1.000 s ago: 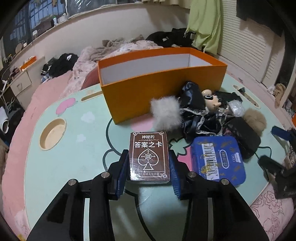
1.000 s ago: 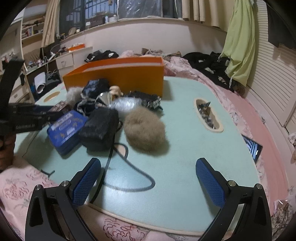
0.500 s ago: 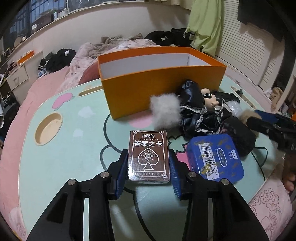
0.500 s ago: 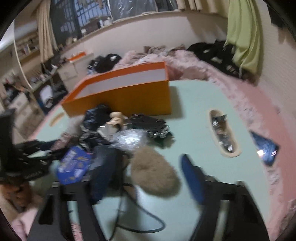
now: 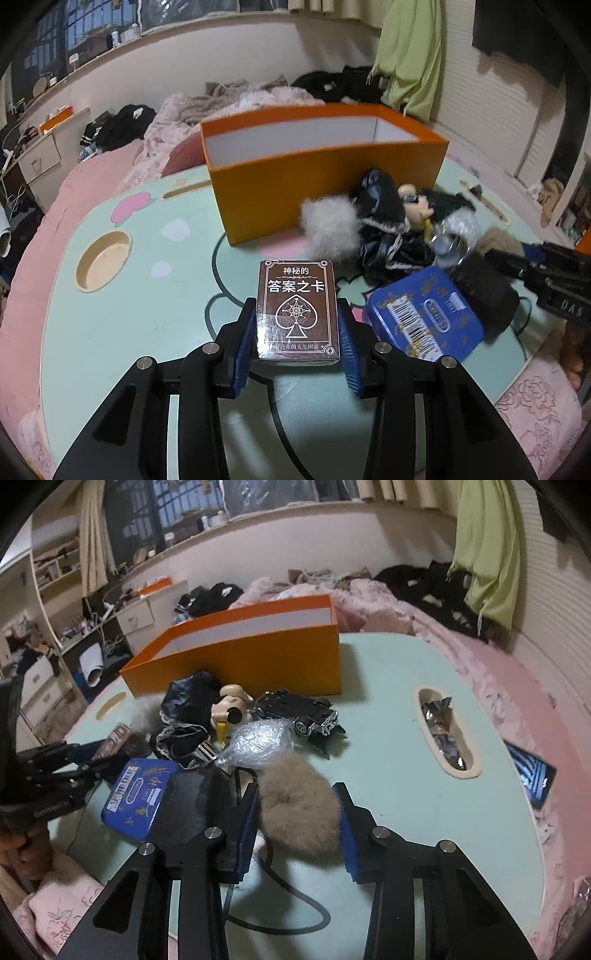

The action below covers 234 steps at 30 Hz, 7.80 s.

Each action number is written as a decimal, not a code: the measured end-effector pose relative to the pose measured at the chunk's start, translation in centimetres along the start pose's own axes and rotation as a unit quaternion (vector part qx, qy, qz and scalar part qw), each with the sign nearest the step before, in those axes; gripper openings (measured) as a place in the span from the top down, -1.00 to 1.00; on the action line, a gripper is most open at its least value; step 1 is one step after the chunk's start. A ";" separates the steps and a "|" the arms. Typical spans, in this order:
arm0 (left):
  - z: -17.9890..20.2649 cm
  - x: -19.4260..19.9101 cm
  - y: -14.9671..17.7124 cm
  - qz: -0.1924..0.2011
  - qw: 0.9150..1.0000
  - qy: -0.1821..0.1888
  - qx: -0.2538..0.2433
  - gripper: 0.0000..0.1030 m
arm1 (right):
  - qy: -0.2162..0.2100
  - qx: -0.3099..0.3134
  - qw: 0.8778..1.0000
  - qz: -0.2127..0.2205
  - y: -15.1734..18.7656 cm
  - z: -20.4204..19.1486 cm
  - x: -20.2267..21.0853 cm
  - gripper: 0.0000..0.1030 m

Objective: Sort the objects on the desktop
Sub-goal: 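Grasp the brown card deck with the left gripper while the right gripper lifts the brown pom-pom, then drop the card deck and pom-pom into the orange box with both grippers, then grasp the black pouch on the table with the right gripper, then grasp the blue tin with the left gripper while the right gripper holds the pouch, then drop the blue tin and black pouch into the orange box with both grippers, then grasp the white fluffy pom-pom with the left gripper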

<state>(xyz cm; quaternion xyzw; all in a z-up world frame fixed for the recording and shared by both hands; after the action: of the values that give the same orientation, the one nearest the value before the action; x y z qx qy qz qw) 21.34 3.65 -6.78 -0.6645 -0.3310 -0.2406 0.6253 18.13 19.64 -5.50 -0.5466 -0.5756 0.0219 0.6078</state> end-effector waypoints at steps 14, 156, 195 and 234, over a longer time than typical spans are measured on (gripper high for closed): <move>-0.5 3.4 -5.0 0.072 0.997 0.012 -0.001 0.19 | -0.042 0.043 0.997 0.052 -7.1 -2.4 2.2 0.26; 1.2 5.2 2.1 0.025 0.992 0.106 -0.060 -0.99 | 0.013 0.091 0.996 0.015 4.6 -0.6 1.7 0.26; -3.9 -0.6 -11.4 0.057 0.998 0.032 0.017 -0.29 | -0.017 0.021 0.999 0.039 -14.8 -3.0 -5.6 0.25; 0.7 -0.3 1.0 -0.074 0.997 -0.007 0.023 -0.62 | 0.094 0.064 0.993 -0.038 1.0 -1.5 -1.5 -0.80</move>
<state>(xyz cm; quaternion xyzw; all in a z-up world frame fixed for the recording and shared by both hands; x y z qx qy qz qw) 21.85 4.26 -7.70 -0.6255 -0.3891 -0.2738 0.6183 19.33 18.08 -6.88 -0.4843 -0.5332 -0.0160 0.6935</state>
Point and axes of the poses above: each gripper's, at about its wrist camera, not at the fingertips, and x roughly against the way its jaws point, z to its right, y to its underside, the point moved 1 cm from there along -x, roughly the way its jaws point, and after that the axes turned 5 degrees about -x, right-handed, at the moved point
